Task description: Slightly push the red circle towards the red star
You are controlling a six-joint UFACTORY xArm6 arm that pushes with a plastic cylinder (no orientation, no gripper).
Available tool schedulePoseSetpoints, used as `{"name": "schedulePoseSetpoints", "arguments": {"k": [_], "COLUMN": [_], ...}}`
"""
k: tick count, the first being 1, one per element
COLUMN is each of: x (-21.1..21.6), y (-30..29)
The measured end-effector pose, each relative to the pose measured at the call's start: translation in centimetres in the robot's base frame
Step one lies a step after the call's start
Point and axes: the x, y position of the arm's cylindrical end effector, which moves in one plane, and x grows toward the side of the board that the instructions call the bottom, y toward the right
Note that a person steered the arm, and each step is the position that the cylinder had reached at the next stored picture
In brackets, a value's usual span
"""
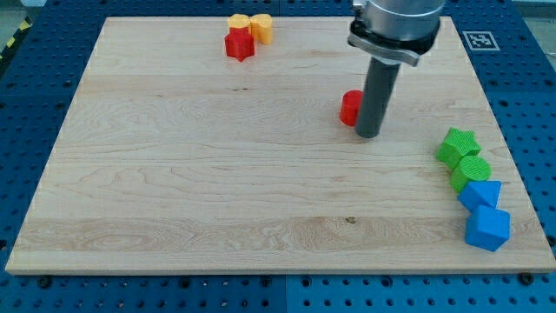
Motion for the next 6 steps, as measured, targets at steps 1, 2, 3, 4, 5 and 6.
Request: {"name": "schedulePoseSetpoints", "arguments": {"k": [1,2,3,4,5,6], "x": [-1.8,-2.2,-2.0,-1.6,-1.5,-1.5], "y": [-0.1,-5.4,-6.3,-7.3,-8.0,-8.3]}}
